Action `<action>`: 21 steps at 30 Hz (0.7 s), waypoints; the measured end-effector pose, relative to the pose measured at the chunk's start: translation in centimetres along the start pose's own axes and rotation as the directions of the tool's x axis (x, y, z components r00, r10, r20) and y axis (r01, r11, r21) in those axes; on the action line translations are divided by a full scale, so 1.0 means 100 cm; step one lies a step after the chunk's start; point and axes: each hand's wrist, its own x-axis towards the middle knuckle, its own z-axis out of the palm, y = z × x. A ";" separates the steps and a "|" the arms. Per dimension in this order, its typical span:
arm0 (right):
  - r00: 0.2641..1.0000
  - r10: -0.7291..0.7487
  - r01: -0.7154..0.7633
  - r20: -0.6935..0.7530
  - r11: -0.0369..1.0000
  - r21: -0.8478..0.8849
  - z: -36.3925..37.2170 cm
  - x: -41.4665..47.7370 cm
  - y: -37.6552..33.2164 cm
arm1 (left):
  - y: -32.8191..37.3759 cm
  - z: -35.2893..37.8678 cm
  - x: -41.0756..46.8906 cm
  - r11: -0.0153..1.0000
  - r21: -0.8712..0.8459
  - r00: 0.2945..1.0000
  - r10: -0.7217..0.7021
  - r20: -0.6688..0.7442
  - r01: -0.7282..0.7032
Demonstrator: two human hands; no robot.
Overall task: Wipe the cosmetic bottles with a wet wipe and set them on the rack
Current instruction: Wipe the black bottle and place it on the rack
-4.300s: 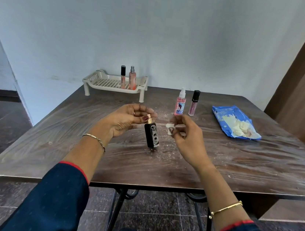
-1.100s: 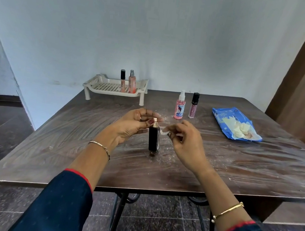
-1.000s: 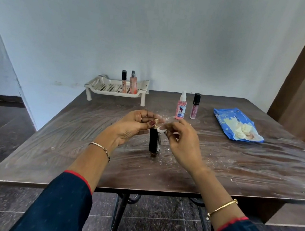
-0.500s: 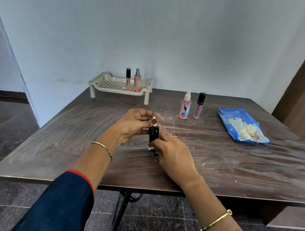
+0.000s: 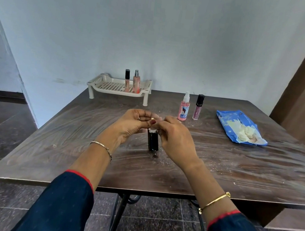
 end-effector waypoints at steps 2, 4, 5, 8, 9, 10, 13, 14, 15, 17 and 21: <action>1.000 -0.002 0.002 0.026 1.000 -0.011 0.002 0.002 -0.002 | 0.000 -0.001 0.002 1.000 -0.013 1.000 0.003 -0.001 -0.003; 0.999 -0.012 0.013 0.053 1.000 -0.009 0.001 0.001 -0.003 | 0.000 -0.002 0.003 0.999 -0.051 1.000 0.006 0.013 -0.005; 0.997 -0.023 0.024 0.072 1.000 -0.008 0.000 -0.001 -0.003 | 0.000 -0.003 0.004 0.997 -0.073 1.000 0.005 0.016 -0.004; 0.990 -0.044 0.046 0.137 0.999 -0.008 0.001 -0.007 -0.002 | -0.001 -0.005 0.007 0.991 -0.130 1.000 -0.022 0.006 0.023; 0.986 -0.038 0.040 0.163 0.999 -0.010 0.001 -0.009 -0.002 | -0.002 -0.006 0.008 0.989 -0.144 1.000 -0.030 0.005 0.030; 0.982 -0.029 0.032 0.187 0.999 -0.015 0.001 -0.011 -0.001 | -0.003 -0.006 0.009 0.989 -0.147 0.999 -0.035 0.005 0.035; 0.972 -0.016 0.025 0.236 0.999 -0.036 0.001 -0.015 0.003 | -0.004 -0.006 0.011 0.992 -0.118 0.999 -0.036 0.005 0.037; 0.968 -0.012 0.022 0.250 0.999 -0.036 0.000 -0.016 0.003 | -0.004 -0.006 0.011 0.993 -0.114 0.999 -0.035 0.003 0.035; 0.964 -0.010 0.020 0.267 0.999 -0.035 -0.001 -0.017 0.004 | -0.005 -0.007 0.011 0.993 -0.109 0.999 -0.034 0.003 0.034; 0.943 -0.010 0.029 0.333 0.998 -0.054 -0.005 -0.018 0.005 | -0.005 -0.008 0.010 0.997 -0.072 1.000 -0.029 0.002 0.029; 0.925 0.018 -0.003 0.381 0.999 -0.041 -0.010 -0.018 0.011 | -0.007 -0.009 0.006 0.999 0.029 1.000 -0.031 -0.001 0.031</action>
